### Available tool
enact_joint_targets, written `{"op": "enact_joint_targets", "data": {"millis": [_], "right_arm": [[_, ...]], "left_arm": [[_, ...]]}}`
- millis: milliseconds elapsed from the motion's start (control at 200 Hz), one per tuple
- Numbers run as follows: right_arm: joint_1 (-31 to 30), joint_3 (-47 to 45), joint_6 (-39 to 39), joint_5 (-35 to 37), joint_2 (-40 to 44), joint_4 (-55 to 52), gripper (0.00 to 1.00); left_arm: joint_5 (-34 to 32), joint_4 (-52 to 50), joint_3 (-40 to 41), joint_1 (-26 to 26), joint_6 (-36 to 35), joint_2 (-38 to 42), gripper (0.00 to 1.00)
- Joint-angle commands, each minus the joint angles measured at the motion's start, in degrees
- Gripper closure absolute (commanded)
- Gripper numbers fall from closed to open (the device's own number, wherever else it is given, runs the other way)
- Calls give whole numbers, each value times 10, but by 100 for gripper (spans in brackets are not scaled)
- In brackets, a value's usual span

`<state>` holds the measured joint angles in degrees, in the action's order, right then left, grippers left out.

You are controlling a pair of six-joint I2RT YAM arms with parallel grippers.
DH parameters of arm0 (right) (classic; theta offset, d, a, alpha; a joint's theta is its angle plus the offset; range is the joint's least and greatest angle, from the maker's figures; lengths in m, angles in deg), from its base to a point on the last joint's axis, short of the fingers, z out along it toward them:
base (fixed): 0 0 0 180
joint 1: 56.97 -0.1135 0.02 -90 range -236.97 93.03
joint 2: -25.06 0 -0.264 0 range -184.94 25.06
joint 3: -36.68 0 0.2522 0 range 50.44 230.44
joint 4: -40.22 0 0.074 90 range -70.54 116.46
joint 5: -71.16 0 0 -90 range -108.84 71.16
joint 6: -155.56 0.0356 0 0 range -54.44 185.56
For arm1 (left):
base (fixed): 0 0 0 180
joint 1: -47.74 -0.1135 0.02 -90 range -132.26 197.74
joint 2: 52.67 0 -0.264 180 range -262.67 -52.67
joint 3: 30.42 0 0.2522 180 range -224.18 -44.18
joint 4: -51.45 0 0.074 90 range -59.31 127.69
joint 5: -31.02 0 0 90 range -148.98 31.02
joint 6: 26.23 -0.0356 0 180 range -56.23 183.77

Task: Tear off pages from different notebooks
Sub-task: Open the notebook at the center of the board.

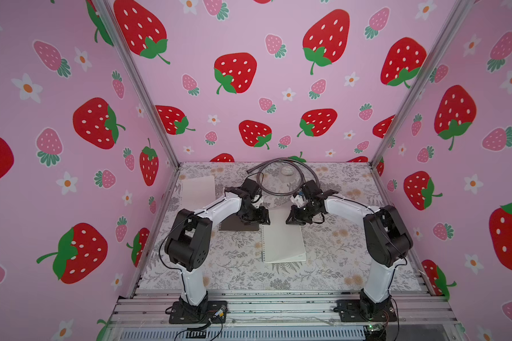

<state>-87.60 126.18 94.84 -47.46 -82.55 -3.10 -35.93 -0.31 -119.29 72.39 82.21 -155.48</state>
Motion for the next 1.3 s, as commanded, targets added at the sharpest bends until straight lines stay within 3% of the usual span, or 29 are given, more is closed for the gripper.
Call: {"op": "enact_joint_targets", "data": {"millis": [0, 150, 300, 380, 530, 630, 675, 745, 890, 1031, 1131, 1296], "right_arm": [[-17, 61, -18, -50, 25, 3, 81], [-44, 145, -47, -80, 1, -51, 72], [-75, 211, -66, -112, -39, -91, 54], [-91, 239, -66, -134, -69, -93, 51], [-111, 379, -107, -152, -179, -188, 49], [-112, 472, -114, -172, -255, -246, 49], [-112, 508, -115, -179, -283, -266, 44], [-112, 547, -113, -180, -314, -291, 43], [-110, 554, -106, -132, -325, -304, 41], [-111, 556, -97, -37, -331, -302, 26], [-110, 554, -94, -24, -331, -297, 25], [-106, 383, -62, 52, -189, -127, 26]], "left_arm": [[-34, 36, 25, -23, 17, 87, 31], [-40, 48, 65, -74, 49, 159, 29], [-10, 81, 128, -136, 90, 218, 29], [-14, 81, 150, -165, 95, 253, 29], [-56, 51, 165, -220, 100, 314, 29], [-127, 14, 165, -245, 99, 352, 29], [-171, -4, 165, -248, 97, 369, 29], [-193, -14, 164, -252, 88, 389, 29], [-160, -6, 168, -253, 85, 406, 29], [-110, 12, 178, -252, 94, 389, 29], [-83, 24, 185, -250, 99, 375, 29], [-57, 58, 193, -200, 93, 330, 29]]}}
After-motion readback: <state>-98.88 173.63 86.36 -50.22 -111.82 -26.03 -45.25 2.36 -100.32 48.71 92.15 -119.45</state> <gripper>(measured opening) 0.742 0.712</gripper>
